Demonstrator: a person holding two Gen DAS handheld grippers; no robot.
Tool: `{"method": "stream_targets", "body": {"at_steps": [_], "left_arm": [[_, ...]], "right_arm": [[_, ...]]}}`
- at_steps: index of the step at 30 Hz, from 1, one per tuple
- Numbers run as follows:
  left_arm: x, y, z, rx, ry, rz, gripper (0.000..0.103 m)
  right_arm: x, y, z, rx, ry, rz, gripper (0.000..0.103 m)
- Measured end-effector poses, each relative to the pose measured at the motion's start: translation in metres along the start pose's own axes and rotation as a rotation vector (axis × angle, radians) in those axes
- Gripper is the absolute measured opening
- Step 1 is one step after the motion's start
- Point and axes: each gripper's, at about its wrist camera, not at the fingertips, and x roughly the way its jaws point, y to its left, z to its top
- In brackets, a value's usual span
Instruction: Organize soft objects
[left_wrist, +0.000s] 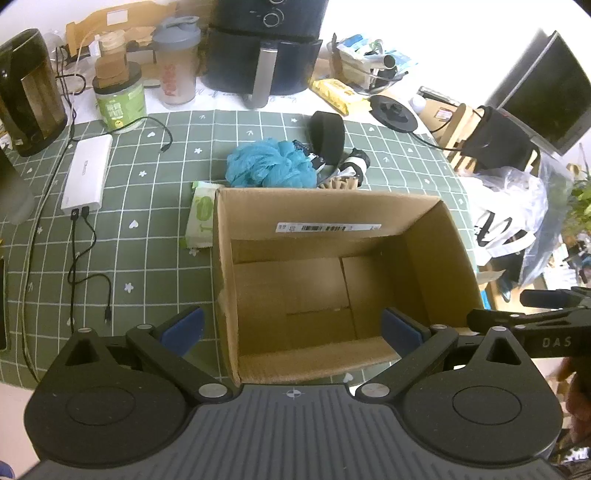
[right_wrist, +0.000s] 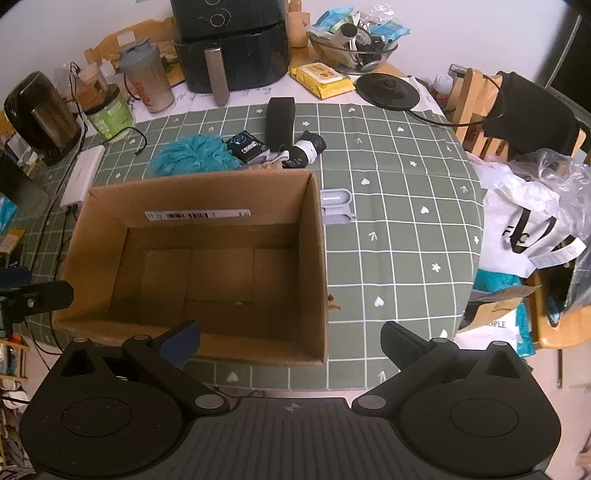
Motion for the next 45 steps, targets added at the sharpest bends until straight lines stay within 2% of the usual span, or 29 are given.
{"method": "stream_targets", "body": {"at_steps": [6, 10, 17, 24, 29, 32, 36, 40, 45], "left_arm": [[0.003, 0.007, 0.002, 0.018, -0.001, -0.003, 0.103], [0.003, 0.014, 0.002, 0.005, 0.0, -0.006, 0.103], [0.007, 0.018, 0.0, -0.001, -0.002, 0.038, 0.103], [0.009, 0.022, 0.004, -0.022, -0.051, 0.098, 0.103], [0.009, 0.022, 0.011, -0.02, -0.112, 0.102, 0.103], [0.012, 0.02, 0.017, -0.02, -0.114, 0.098, 0.103], [0.015, 0.019, 0.024, -0.031, -0.123, 0.102, 0.103], [0.016, 0.019, 0.03, -0.037, -0.126, 0.111, 0.103], [0.018, 0.02, 0.035, -0.058, -0.13, 0.103, 0.103]], "right_arm": [[0.001, -0.006, 0.006, 0.044, -0.016, -0.016, 0.103], [-0.001, -0.018, 0.011, 0.081, -0.057, -0.004, 0.103], [0.005, -0.048, 0.027, 0.155, -0.084, 0.012, 0.103], [0.019, -0.064, 0.045, 0.12, -0.097, -0.006, 0.103], [0.034, -0.071, 0.064, 0.086, -0.114, -0.019, 0.103], [0.04, -0.078, 0.078, 0.088, -0.137, -0.029, 0.103], [0.047, -0.091, 0.1, 0.11, -0.159, 0.007, 0.103], [0.06, -0.092, 0.119, 0.046, -0.171, 0.012, 0.103], [0.09, -0.098, 0.138, 0.012, -0.133, 0.041, 0.103]]}}
